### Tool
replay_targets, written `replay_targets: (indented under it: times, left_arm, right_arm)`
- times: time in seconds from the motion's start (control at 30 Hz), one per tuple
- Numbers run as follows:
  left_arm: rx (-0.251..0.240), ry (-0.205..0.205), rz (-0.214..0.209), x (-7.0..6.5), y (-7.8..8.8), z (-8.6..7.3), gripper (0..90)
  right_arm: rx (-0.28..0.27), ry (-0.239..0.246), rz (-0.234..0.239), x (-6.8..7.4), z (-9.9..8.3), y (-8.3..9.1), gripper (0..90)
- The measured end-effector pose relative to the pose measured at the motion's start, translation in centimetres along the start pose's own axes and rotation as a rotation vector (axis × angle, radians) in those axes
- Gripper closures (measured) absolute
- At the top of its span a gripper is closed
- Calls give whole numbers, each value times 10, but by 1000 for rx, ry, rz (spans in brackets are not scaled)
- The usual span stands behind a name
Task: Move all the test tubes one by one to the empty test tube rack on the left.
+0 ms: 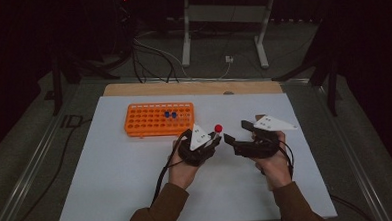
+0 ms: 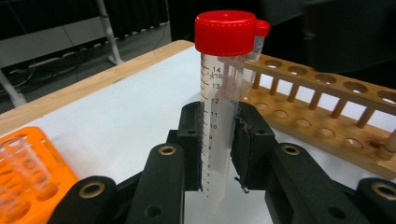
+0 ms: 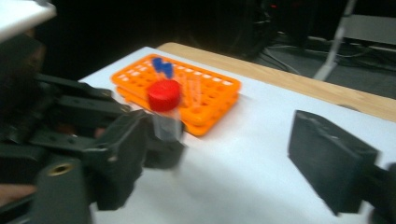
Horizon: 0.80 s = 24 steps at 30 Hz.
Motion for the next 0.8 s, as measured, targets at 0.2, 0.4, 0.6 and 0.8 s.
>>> replay_targets:
  times: [0.2, 0.4, 0.6, 0.8]
  left_arm:
    - [-2, 16, 31, 12, 7, -3, 752]
    - [-9, 29, 66, 27, 16, -3, 751]
    - [-11, 47, 101, 44, 24, -5, 751]
    - [-10, 48, 152, 65, 29, -7, 751]
  right_arm:
    - [-23, -13, -32, -11, -6, 7, 91]
    - [-31, -15, -71, -23, -13, 15, 21]
    - [-42, 8, -91, -29, -19, 24, 3]
    - [-59, -6, -101, -36, -19, 33, 3]
Point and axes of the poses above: each handheld gripper's, and its own axes: y roughly backward along the jaws, z roughly out of its top, x roughly to its left, the point moved 10 cm from there along -y, roughly forward along the jaws, and after that the axes turned 6 degrees about -y, right-handed, at the moved point
